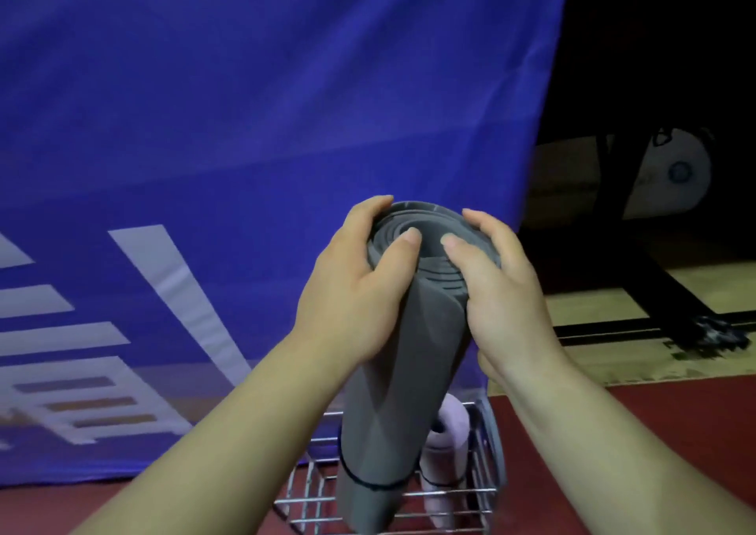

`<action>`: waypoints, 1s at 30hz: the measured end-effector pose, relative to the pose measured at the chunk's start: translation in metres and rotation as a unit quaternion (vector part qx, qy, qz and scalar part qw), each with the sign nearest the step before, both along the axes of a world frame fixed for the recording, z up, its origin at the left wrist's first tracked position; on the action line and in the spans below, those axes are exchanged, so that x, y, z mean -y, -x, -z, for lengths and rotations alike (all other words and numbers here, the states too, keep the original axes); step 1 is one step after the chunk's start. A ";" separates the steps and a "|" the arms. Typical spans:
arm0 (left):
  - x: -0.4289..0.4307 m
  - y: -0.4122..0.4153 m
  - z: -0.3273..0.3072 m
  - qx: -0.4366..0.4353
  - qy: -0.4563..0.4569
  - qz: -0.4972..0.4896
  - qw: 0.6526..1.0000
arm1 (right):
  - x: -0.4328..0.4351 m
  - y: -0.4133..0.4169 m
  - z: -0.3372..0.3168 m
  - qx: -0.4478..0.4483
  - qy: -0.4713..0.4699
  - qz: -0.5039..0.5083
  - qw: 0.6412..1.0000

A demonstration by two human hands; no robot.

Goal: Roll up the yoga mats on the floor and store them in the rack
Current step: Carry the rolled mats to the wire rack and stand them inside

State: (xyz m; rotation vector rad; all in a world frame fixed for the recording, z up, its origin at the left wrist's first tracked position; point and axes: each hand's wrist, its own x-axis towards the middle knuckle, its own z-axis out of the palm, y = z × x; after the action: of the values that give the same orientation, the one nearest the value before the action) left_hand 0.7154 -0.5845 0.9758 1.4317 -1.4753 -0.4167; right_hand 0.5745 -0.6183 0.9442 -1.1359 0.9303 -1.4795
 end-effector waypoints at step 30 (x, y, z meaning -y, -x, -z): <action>0.155 -0.141 0.473 0.005 -0.163 0.056 0.985 | 0.157 -0.099 0.432 -0.524 -0.095 -0.128 0.836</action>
State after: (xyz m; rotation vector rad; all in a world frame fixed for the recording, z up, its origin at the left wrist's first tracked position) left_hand 0.8563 -0.7398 0.5030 1.6096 -1.5507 -0.7500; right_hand 0.6739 -0.7756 0.5119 -1.8615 1.5199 -0.4270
